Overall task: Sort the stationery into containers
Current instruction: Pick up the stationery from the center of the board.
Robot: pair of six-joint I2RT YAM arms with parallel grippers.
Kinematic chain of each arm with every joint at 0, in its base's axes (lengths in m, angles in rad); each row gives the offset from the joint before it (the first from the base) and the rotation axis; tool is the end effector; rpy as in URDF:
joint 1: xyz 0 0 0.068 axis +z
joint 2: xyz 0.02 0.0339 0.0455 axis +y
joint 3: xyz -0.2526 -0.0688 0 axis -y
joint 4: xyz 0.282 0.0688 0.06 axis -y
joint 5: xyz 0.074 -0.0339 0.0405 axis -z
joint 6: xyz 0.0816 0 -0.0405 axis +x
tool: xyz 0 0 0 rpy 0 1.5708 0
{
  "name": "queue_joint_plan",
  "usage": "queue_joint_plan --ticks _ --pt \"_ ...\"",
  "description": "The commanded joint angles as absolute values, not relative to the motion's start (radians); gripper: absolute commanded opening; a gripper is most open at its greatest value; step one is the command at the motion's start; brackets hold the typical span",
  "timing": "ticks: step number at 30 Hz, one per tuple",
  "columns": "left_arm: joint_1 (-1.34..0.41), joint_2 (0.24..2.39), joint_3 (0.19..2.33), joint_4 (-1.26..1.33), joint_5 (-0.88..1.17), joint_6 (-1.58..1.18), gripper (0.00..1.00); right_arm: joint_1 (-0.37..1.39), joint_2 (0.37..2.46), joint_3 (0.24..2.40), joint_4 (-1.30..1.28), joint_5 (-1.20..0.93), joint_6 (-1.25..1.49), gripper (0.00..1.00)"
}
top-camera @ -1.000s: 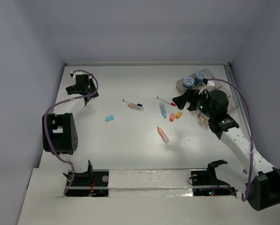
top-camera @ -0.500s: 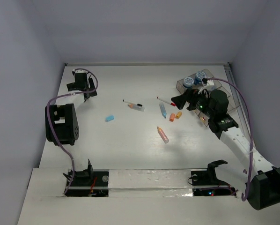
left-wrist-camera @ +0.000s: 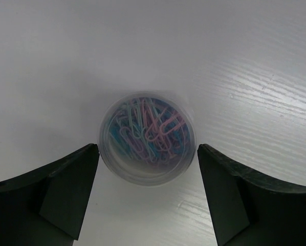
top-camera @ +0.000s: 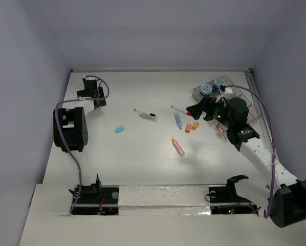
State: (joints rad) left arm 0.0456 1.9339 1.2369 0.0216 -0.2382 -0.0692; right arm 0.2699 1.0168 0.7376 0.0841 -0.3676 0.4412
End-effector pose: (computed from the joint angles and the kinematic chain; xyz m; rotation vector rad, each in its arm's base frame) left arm 0.4827 0.0413 0.1188 -0.2561 2.2211 0.2544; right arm 0.3025 0.1141 0.2792 -0.1206 1.8257 0.8326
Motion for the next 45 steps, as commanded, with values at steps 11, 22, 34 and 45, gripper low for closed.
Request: queue_joint_plan --ticks 11,22,34,45 --pt "0.044 1.947 1.269 0.086 -0.253 -0.044 0.6 0.288 1.068 0.75 0.137 -0.39 0.43 1.0" --pt "-0.05 1.747 1.279 0.036 -0.169 -0.072 0.34 0.298 1.098 0.762 0.137 -0.437 0.402 1.0" --pt "-0.354 1.358 1.166 -0.229 0.28 -0.026 0.29 0.298 1.063 0.813 0.133 -0.731 0.316 1.0" --pt "-0.626 1.104 0.966 -0.259 0.437 -0.005 0.3 0.325 1.1 0.928 0.08 -0.792 0.468 1.0"
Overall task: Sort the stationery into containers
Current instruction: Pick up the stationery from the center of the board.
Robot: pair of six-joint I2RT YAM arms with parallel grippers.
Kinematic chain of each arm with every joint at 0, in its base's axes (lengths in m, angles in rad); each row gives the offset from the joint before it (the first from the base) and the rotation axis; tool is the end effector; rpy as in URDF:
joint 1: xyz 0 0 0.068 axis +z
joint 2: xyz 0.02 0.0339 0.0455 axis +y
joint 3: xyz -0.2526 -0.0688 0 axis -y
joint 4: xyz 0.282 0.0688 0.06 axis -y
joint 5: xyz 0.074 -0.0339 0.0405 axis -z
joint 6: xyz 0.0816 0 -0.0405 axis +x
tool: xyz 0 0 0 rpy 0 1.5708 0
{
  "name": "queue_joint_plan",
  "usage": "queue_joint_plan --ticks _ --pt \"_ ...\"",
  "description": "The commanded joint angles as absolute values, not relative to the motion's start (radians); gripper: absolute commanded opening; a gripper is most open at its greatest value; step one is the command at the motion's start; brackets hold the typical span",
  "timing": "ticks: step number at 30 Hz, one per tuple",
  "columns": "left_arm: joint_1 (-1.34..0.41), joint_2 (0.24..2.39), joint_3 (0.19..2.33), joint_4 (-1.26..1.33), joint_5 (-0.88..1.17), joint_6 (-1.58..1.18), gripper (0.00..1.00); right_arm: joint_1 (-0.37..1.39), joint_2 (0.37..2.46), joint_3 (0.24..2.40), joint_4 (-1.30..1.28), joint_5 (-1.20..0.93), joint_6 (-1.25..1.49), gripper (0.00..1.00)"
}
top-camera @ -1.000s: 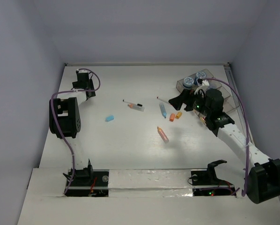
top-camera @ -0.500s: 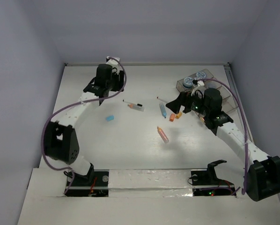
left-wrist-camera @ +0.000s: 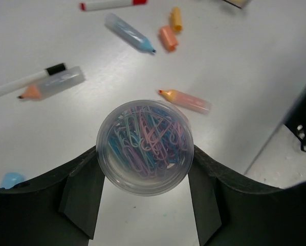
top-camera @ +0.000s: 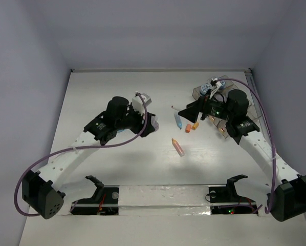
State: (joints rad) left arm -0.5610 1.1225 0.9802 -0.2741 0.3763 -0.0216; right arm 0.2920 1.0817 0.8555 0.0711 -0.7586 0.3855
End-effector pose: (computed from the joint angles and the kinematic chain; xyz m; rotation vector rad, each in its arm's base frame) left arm 0.2679 -0.2038 0.2999 0.7791 1.8790 -0.7457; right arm 0.2915 0.1462 0.3111 -0.5071 1.7504 1.1389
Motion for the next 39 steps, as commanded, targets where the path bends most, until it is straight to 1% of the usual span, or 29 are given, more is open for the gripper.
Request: queue_joint_plan --ticks 1,3,6,11,13,17,23,28,39 --pt "-0.655 1.112 0.968 -0.255 0.431 -0.005 0.3 0.336 1.107 0.936 0.071 -0.782 0.478 1.0" --pt "-0.733 1.13 0.968 -0.239 0.393 -0.005 0.3 0.362 1.127 0.949 0.052 -0.732 0.5 1.0" --pt "-0.794 1.153 0.999 -0.229 0.335 -0.005 0.29 0.408 1.14 0.959 0.031 -0.677 0.538 1.0" --pt "-0.854 1.195 1.074 -0.255 0.221 0.044 0.28 0.474 1.155 0.966 0.003 -0.611 0.563 1.0" --pt "-0.868 1.216 1.097 -0.268 0.209 0.07 0.28 0.483 1.16 0.966 -0.046 -0.597 0.54 1.0" --pt "-0.879 1.246 1.123 -0.29 0.238 0.109 0.28 0.531 1.18 0.976 -0.1 -0.615 0.476 1.0" --pt "-0.879 1.213 1.118 -0.302 0.336 0.158 0.28 0.531 1.161 0.957 -0.184 -0.684 0.373 0.99" --pt "-0.879 1.209 1.117 -0.305 0.344 0.166 0.28 0.531 1.163 0.937 -0.196 -0.735 0.38 0.99" --pt "-0.91 1.256 1.158 -0.328 0.328 0.181 0.27 0.597 1.198 0.989 -0.265 -0.736 0.336 0.99"
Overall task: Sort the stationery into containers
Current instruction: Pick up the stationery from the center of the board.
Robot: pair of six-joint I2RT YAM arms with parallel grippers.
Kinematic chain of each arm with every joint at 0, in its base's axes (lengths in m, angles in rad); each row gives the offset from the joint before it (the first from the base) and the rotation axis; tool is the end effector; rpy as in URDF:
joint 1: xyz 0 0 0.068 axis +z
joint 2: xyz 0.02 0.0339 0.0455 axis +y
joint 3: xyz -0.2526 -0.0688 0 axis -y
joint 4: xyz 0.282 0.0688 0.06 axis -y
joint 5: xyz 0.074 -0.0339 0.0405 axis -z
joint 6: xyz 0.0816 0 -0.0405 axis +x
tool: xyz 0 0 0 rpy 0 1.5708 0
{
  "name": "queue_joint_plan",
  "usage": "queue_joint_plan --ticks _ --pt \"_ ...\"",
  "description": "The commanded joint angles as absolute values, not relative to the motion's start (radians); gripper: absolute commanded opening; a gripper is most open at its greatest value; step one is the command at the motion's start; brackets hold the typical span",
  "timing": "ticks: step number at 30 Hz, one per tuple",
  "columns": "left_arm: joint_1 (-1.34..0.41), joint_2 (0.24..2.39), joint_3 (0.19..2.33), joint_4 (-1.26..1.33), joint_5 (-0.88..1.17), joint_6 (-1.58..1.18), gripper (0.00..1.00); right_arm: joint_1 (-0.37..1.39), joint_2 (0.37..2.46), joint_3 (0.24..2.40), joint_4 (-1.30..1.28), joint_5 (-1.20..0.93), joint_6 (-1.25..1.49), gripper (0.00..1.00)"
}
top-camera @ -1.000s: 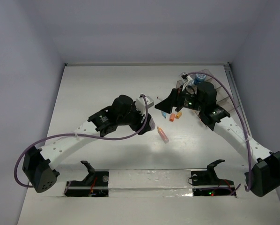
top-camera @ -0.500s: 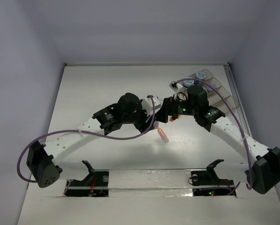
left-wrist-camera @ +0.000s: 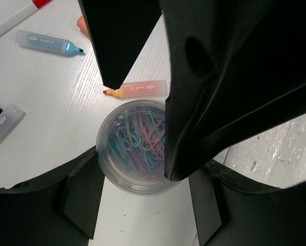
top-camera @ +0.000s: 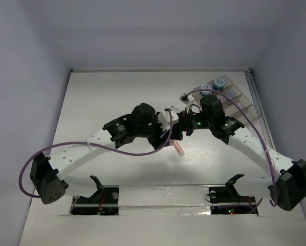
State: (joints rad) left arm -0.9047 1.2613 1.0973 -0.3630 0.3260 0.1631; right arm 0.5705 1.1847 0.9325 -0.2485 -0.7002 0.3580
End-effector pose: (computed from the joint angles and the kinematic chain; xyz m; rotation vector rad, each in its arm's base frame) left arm 0.2030 -0.3006 0.2912 1.2729 1.7525 -0.7799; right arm 0.2515 0.2239 0.2698 -0.6904 2.0877 1.2720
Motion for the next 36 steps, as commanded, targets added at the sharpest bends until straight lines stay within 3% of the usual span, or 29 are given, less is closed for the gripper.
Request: queue_joint_plan --ticks 1,10,36 --pt "-0.91 1.255 1.163 -0.331 0.322 0.184 0.27 0.597 1.204 0.991 -0.271 -0.741 0.334 0.99" --pt "-0.959 1.27 1.181 -0.356 0.215 0.192 0.27 0.615 1.258 0.993 -0.345 -0.759 0.311 1.0" --pt "-1.06 1.207 1.166 -0.314 -0.099 0.179 0.27 0.615 1.319 0.848 -0.111 -0.983 0.566 1.0"
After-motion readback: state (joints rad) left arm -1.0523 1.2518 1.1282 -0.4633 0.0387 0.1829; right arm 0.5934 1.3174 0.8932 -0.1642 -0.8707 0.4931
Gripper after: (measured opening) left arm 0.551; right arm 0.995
